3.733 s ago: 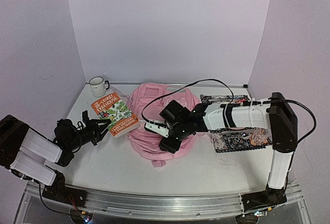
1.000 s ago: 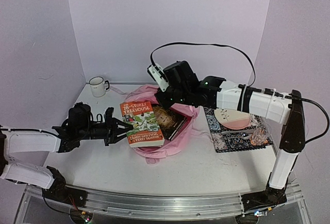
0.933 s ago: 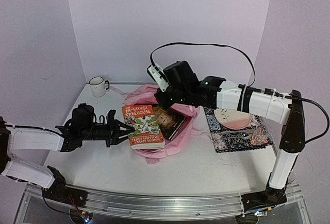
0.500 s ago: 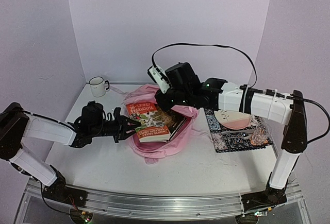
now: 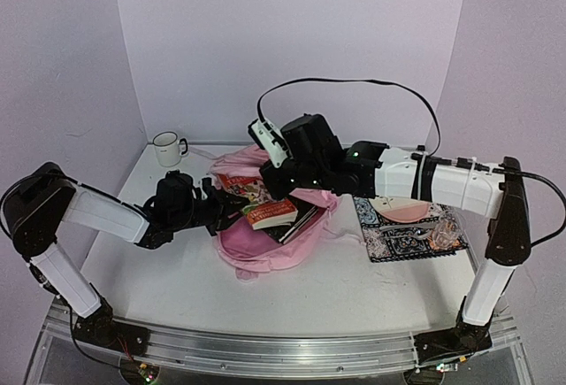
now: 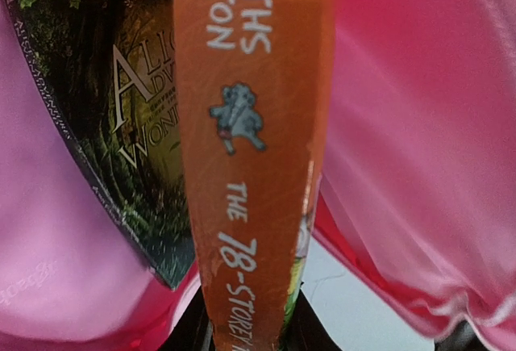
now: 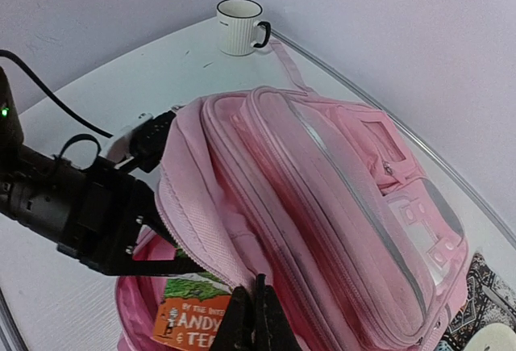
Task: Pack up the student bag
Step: Place the book in the largest pocket of the bag.
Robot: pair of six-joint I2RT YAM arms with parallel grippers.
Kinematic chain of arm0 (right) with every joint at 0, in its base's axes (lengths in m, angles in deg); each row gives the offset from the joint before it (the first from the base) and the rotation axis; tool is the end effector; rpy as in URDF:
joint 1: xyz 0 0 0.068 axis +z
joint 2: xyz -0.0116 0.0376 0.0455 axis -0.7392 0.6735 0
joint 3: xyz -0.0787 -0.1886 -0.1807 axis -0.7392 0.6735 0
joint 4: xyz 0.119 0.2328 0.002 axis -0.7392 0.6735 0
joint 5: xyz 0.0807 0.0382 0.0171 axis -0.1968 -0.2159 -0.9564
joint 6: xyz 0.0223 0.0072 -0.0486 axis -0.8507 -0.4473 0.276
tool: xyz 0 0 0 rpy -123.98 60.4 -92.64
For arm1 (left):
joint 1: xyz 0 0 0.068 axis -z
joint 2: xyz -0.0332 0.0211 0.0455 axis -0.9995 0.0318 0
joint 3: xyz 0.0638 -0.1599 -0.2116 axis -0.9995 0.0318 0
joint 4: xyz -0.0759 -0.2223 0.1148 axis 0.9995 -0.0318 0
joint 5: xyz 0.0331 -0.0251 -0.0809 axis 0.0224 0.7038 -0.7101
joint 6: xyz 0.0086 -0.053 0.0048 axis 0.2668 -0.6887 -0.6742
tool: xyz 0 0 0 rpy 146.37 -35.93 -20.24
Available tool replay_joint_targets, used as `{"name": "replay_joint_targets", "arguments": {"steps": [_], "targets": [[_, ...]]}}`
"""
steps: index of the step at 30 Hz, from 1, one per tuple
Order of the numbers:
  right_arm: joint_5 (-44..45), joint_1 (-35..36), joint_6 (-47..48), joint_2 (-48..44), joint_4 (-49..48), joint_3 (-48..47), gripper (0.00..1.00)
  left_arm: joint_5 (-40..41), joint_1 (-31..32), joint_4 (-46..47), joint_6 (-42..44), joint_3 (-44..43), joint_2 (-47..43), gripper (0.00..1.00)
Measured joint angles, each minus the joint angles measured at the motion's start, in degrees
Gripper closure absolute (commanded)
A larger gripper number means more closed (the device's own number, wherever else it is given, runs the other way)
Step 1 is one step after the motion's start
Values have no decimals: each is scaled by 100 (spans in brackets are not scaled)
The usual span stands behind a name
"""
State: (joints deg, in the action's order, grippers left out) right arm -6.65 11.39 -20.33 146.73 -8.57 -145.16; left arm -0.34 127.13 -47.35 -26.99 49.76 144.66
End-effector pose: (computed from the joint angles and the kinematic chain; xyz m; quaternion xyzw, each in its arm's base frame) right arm 0.2334 0.3743 0.3463 -0.3095 0.6992 0.2468 0.5953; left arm 0.2411 -0.2085 0.1787 -0.1982 0.7749 -0.5680 0.1940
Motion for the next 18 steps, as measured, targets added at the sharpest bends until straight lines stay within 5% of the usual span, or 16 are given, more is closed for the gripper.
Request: {"name": "replay_joint_targets", "arguments": {"steps": [10,18], "targets": [[-68,116,-84,0,-71,40,100,699,287,792,-65,-97,643,98],[-70,118,-116,0,-97,103,100,1114,308,1280,-28,-94,1263,55]]}}
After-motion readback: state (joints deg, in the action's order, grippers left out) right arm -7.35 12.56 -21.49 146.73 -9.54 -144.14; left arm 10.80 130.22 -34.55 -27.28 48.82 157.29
